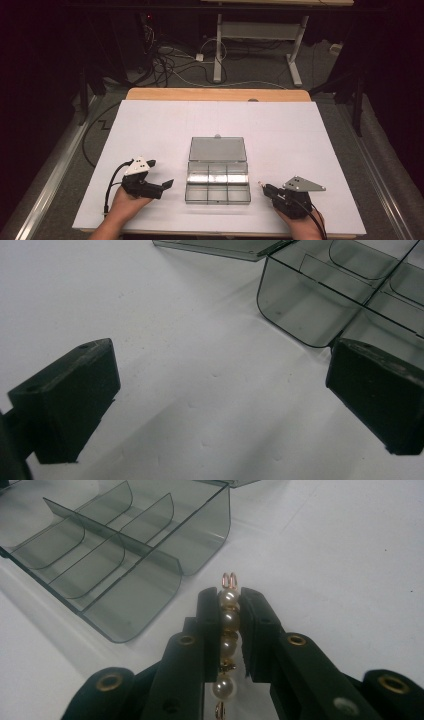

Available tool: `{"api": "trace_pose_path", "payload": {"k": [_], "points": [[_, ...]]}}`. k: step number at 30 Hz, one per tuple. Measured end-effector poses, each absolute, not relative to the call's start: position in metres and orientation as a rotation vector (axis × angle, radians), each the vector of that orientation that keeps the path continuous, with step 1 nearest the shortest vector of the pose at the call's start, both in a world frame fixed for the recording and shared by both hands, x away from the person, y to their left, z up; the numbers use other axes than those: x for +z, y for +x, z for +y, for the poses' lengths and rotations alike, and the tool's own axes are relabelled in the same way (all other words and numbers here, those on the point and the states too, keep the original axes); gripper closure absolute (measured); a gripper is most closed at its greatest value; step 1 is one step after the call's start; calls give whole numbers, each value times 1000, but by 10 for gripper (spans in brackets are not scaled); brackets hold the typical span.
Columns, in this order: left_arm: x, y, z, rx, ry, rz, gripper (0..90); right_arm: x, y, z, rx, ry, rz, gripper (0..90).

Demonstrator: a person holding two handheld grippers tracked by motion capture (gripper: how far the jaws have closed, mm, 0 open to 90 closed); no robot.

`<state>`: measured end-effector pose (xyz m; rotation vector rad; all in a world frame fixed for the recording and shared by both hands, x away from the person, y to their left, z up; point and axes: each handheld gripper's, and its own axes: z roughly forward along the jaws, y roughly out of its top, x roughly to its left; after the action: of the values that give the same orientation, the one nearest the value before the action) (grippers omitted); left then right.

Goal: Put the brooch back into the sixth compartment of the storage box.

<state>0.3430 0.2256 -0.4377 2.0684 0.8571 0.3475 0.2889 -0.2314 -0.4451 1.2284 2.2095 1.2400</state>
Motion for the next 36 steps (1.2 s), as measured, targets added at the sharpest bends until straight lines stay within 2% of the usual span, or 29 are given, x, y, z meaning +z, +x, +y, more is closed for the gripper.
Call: {"api": "trace_pose_path", "payload": {"k": [22,36], "points": [[-438,343,225,348,2072,856,4,-426,286,-239,1309,1214,2154,812],[-438,343,225,347,2072,856,4,-414,286,-229,1335,1177,2163,812]]}}
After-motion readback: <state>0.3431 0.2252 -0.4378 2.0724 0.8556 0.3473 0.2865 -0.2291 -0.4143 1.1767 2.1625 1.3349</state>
